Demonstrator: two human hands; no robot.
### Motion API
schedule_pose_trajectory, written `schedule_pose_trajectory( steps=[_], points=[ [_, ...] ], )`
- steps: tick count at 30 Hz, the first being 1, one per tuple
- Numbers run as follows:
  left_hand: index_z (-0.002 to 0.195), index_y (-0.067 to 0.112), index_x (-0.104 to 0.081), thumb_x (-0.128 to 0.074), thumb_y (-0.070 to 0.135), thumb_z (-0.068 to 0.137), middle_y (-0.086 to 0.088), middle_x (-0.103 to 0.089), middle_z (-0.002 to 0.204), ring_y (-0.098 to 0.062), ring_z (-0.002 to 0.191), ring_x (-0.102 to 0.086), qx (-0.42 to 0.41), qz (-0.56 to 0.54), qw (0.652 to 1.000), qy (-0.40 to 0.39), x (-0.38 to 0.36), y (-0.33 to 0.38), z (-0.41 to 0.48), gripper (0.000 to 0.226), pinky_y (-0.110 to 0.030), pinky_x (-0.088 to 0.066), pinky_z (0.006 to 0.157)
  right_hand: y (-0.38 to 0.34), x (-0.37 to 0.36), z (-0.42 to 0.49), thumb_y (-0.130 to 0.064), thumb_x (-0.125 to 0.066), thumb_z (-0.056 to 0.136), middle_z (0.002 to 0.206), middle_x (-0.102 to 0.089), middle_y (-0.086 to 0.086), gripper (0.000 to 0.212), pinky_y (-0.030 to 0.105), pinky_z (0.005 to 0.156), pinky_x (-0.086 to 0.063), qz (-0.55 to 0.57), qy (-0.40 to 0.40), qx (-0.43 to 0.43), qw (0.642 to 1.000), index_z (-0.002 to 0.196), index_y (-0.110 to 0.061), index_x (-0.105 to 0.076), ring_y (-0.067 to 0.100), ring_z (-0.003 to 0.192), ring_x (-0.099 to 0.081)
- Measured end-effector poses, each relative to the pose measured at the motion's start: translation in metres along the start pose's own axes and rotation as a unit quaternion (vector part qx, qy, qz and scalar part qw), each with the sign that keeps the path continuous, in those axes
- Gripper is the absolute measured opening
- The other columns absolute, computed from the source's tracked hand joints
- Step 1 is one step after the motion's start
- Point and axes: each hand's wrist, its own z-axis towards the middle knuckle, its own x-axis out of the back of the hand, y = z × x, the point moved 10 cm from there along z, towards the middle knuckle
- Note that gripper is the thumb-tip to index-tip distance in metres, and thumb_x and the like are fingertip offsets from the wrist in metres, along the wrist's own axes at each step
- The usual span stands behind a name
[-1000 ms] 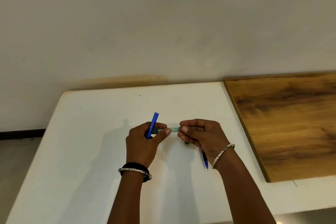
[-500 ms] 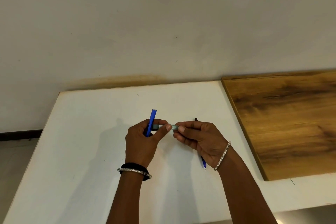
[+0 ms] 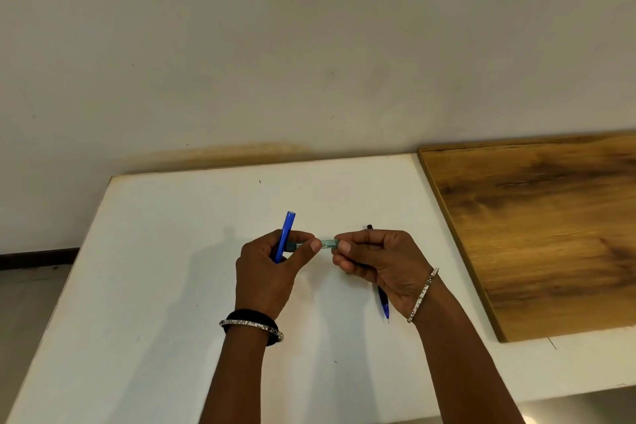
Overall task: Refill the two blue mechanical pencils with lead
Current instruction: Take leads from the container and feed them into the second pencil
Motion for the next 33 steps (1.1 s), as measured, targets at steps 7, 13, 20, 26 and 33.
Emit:
schedule_pose_trajectory(
  steps=[7,13,20,26,33],
  points=[
    [0.079,0.024,-0.077,-0.079,0.034,0.073,0.013,-0.061,0.058,-0.006,0.05,-0.046,0.01,0.048,0.998,-0.034,-0.008,-0.005,-0.002,0.012,-0.014,-0.039,0.051,-0.013,0.008,0.0,-0.003,-0.075,0.078,0.081,-0.073,0.027,0.014,0.025,0.062,-0.06,-0.094,0.025,0.05,0.994,0.089,0.006,-0.073,0.024,0.065,-0.071],
    [0.078,0.025,-0.078,-0.08,0.034,0.072,0.015,-0.064,0.06,0.005,0.047,-0.05,0.009,0.072,0.996,-0.047,-0.011,-0.006,-0.003,0.011,-0.003,-0.035,0.045,-0.019,0.01,0.003,-0.016,-0.08,0.073,0.072,-0.073,0.019,0.018,0.026,0.058,-0.06,-0.167,0.049,0.084,0.981,0.08,0.0,-0.075,0.024,0.06,-0.07],
    [0.076,0.03,-0.078,-0.079,0.04,0.07,0.02,-0.062,0.053,0.004,0.05,-0.049,0.026,0.085,0.994,-0.062,-0.014,-0.009,-0.005,0.012,-0.003,-0.035,0.045,-0.021,0.011,0.002,-0.033,-0.082,0.061,0.069,-0.073,0.018,0.037,0.027,0.055,-0.059,-0.168,0.066,0.095,0.979,0.078,-0.001,-0.075,0.025,0.057,-0.069],
    [0.079,0.029,-0.078,-0.078,0.038,0.072,0.014,-0.067,0.065,0.002,0.061,-0.056,0.016,0.101,0.992,-0.076,-0.017,-0.006,-0.006,0.012,-0.005,-0.039,0.053,-0.022,0.013,0.003,-0.017,-0.076,0.078,0.066,-0.071,0.018,0.022,0.028,0.051,-0.059,-0.151,0.084,0.102,0.98,0.082,0.004,-0.071,0.024,0.054,-0.068],
    [0.079,0.027,-0.078,-0.078,0.037,0.073,0.007,-0.07,0.067,-0.004,0.056,-0.054,0.024,0.079,0.993,-0.082,-0.016,-0.011,-0.005,0.011,-0.017,-0.047,0.057,-0.028,0.017,0.002,-0.02,-0.068,0.086,0.072,-0.073,0.02,0.025,0.027,0.052,-0.058,-0.159,0.12,0.128,0.972,0.088,0.005,-0.065,0.028,0.059,-0.07]
  ],
)
